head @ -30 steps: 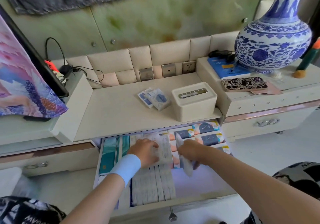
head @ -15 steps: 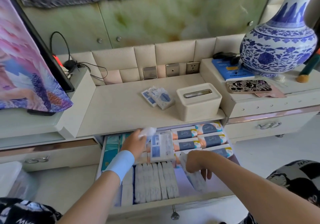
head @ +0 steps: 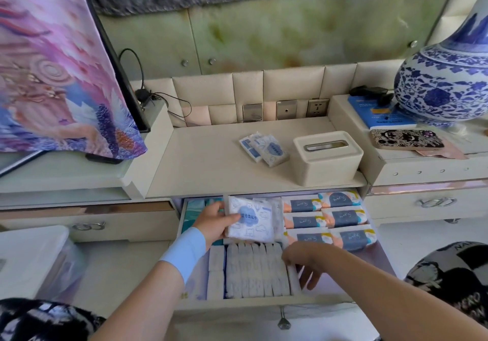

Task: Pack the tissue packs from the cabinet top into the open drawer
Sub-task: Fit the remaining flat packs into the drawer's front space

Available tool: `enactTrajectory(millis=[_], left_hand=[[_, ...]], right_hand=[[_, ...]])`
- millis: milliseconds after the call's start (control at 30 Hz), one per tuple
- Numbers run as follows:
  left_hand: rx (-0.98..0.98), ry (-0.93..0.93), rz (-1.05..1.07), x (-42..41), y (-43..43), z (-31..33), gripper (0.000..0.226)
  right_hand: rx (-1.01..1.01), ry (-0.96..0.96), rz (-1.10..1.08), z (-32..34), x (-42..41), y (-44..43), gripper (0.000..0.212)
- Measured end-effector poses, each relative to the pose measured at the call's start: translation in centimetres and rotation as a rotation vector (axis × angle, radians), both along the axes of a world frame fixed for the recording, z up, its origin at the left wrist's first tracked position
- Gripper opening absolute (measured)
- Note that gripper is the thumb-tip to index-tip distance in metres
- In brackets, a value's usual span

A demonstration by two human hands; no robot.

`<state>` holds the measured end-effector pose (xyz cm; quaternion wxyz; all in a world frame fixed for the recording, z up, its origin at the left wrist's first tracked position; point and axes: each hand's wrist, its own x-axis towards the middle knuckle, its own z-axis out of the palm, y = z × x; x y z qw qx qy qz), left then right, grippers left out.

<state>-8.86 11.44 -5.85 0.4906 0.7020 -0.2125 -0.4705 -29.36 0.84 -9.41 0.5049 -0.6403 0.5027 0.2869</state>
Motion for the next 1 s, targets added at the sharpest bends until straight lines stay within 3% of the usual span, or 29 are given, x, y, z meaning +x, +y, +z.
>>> enactTrajectory(millis=[133, 267, 367, 467, 567, 633, 700, 800, 833, 933, 1000], left_hand=[[0.025, -0.105, -0.016, -0.1, -0.3, 0.2, 0.022], [0.049, -0.122, -0.068, -0.6, -1.1, 0.6, 0.017], [0.029, -0.116, -0.074, -1.2, -1.8, 1.2, 0.016], [-0.008, -0.164, -0.097, -1.8, -2.5, 1.7, 0.025], [-0.059, -0.228, -0.175, -3.3, -3.5, 2.1, 0.025], [-0.093, -0.264, -0.261, -4.9, -4.4, 2.1, 0.023], [-0.104, -0.254, -0.36, -6.5, -5.2, 1.9, 0.024], [-0.106, -0.21, -0.497, -7.6, -6.3, 1.7, 0.02], [-0.086, -0.23, -0.539, -7.6, -6.7, 1.4, 0.023], [0.014, -0.399, -0.573, -7.0, -7.6, 0.2, 0.041], [0.132, -0.613, -0.537, -6.4, -8.0, -1.2, 0.039]], right_hand=[[-0.161, -0.04, 0.004, -0.7, -0.1, 0.4, 0.028], [0.033, -0.13, 0.046, -0.8, -1.0, 0.5, 0.038], [-0.079, -0.079, 0.038, 0.6, -1.0, -0.5, 0.025], [-0.222, -0.134, -0.229, 2.7, -0.8, -2.3, 0.029], [0.15, -0.437, -0.651, 5.3, -1.9, -4.0, 0.062], [0.387, -0.578, -0.745, 6.3, -3.0, -4.8, 0.082], [0.434, -0.624, -0.728, 6.4, -3.4, -5.0, 0.079], [0.277, -0.556, -0.684, 5.8, -3.4, -5.0, 0.036], [0.178, -0.5, -0.674, 5.5, -3.4, -5.0, 0.031], [-0.275, -0.252, -0.41, 5.0, -4.1, -5.4, 0.034], [-0.416, -0.112, -0.149, 4.8, -4.8, -5.4, 0.037]])
